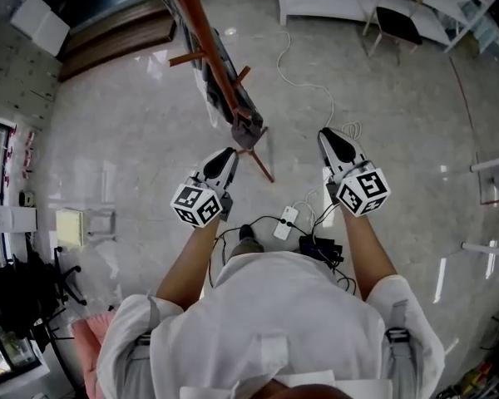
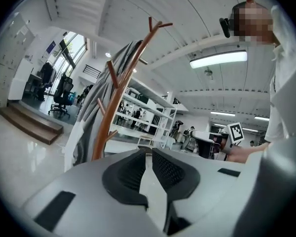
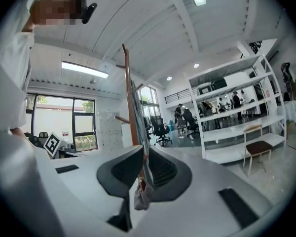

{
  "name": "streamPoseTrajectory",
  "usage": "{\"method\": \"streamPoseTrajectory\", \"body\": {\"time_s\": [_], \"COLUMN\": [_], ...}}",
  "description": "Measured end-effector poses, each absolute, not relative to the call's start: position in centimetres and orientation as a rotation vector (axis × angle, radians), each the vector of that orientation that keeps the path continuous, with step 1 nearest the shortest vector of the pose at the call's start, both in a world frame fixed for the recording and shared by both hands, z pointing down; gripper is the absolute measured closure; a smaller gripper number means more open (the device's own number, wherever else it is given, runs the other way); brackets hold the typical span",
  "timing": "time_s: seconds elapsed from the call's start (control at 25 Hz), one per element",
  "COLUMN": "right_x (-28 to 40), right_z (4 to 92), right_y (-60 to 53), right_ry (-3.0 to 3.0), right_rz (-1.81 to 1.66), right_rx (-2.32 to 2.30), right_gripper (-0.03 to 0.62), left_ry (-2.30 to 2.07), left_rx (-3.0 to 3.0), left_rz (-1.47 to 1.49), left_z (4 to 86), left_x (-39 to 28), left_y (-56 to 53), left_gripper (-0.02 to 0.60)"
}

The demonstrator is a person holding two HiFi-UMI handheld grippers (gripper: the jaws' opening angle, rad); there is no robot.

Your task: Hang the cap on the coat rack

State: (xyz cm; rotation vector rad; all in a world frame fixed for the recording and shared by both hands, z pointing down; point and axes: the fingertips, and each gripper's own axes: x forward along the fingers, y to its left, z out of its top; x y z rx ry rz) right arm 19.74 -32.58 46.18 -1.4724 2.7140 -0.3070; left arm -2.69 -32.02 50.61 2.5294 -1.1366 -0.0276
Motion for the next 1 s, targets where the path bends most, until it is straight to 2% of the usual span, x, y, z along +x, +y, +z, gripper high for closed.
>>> {"method": "streamPoseTrajectory", "body": {"time_s": [0.28, 0.52, 0.8, 1.0], "right_x": [21.0, 21.4, 22.2, 21.4], "right_z": [36.9, 34.1, 35.9, 35.7], "right_y": [-30.3, -29.4, -27.9, -27.1], "right_ry": [2.660, 2.617, 2.526, 2.528], "right_rz": [-0.082, -0.034, -0.084, -0.065], "right_rx": [-1.494, -1.575, -1.639, -1.602], "right_gripper": [0.556, 0.560, 0.563, 0.563], "left_ry": [-1.198, -1.338, -1.325, -1.307], "left_rx": [2.678, 2.723, 2.704, 2.750], "left_rz": [-0.112, -0.123, -0.154, -0.040], "left_z": [40.8, 35.4, 36.0, 38.5], "left_x": [-2.6, -3.3, -2.6, -2.6], "left_y": [-31.4, -31.6, -30.2, -30.0], "left_gripper": [0.535, 0.543, 0.548, 0.549]}}
